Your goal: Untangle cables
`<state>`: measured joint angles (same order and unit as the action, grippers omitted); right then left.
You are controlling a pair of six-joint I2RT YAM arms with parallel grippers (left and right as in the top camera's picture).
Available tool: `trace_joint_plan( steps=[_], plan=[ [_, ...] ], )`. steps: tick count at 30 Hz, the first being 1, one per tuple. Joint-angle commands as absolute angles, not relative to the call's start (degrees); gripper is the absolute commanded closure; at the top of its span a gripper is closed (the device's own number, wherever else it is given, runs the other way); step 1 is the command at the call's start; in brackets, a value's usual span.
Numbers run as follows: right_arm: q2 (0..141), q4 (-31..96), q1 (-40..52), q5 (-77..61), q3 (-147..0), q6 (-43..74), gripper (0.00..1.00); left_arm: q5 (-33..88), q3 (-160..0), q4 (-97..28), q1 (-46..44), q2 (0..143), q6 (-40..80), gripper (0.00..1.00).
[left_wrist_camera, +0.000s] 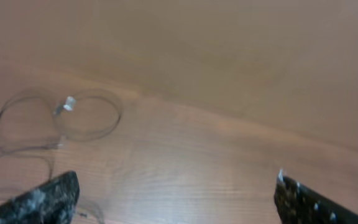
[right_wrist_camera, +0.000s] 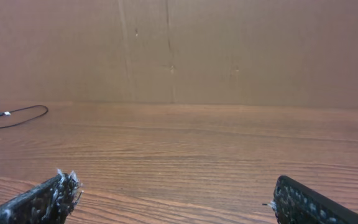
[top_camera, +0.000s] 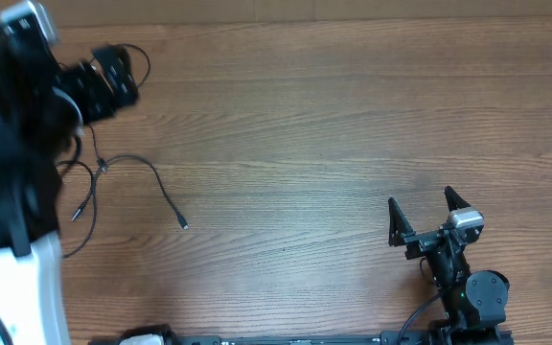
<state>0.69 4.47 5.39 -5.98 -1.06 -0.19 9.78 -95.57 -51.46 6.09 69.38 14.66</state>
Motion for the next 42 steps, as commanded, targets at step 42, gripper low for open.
trace_joint_plan(
  steps=[42],
  plan=[
    [0.2, 4.2, 5.8, -6.0, -0.4, -0.1, 0.0, 4.0, -0.4, -4.4, -1.6, 0.1, -9.5, 0.0]
  ],
)
